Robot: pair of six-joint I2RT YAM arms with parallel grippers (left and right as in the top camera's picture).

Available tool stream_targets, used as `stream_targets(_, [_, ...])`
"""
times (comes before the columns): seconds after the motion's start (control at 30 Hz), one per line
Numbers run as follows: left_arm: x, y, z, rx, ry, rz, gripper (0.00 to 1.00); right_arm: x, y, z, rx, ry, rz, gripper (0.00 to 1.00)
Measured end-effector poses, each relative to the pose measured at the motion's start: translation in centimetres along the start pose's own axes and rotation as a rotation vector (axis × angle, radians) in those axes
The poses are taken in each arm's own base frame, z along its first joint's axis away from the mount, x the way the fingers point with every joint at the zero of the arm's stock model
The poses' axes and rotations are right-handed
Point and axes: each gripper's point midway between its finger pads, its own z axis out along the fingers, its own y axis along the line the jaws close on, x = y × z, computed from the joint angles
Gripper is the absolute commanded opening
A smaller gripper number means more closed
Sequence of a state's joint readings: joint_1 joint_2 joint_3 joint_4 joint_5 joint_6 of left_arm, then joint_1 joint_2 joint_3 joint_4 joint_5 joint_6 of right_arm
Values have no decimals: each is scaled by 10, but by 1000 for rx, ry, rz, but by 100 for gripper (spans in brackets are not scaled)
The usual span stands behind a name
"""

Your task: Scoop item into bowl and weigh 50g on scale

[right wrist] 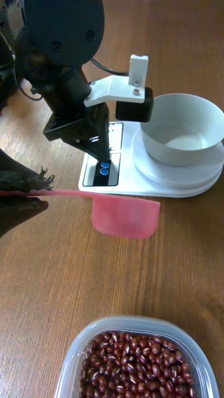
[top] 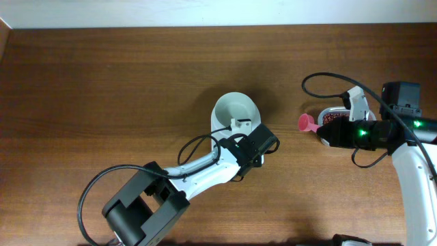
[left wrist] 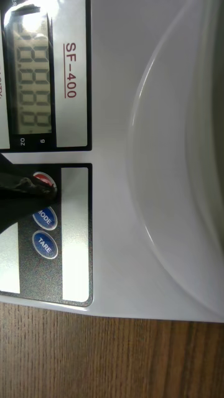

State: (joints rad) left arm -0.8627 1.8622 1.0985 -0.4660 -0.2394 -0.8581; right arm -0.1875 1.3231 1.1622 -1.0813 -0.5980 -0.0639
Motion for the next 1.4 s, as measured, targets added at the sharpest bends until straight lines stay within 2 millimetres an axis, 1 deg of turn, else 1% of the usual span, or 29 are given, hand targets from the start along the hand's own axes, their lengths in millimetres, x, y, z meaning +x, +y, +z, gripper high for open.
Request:
stream_targets(0.47, [-1, 2, 4, 14, 20, -41, 0, 0, 0, 0, 0, 0, 0, 4])
stream_targets(0.83, [-1, 4, 8, 65, 97, -119, 0, 0, 0, 0, 0, 0, 0, 4])
stream_targets(0.93, [-4, 4, 0, 86, 85, -95, 0, 0, 0, 0, 0, 0, 0, 4])
stream_targets(1.07, [3, 22, -12, 52, 80, -68, 0, 1, 0, 0, 0, 3, 2, 4])
stream_targets(1.1, [1, 23, -17, 56, 64, -60, 0, 1, 0, 0, 0, 3, 3, 4])
stream_targets(1.2, [-4, 16, -25, 79, 33, -24, 0, 1, 0, 0, 0, 3, 2, 4])
stream_targets(1.3, [-3, 5, -27, 99, 5, 34, 0, 1, 0, 0, 0, 3, 2, 4])
stream_targets(1.37, [-1, 2, -25, 91, -7, 58, 0, 1, 0, 0, 0, 3, 2, 4])
stream_targets(1.4, [1, 0, -20, 78, -17, 76, 0, 1, 0, 0, 0, 3, 2, 4])
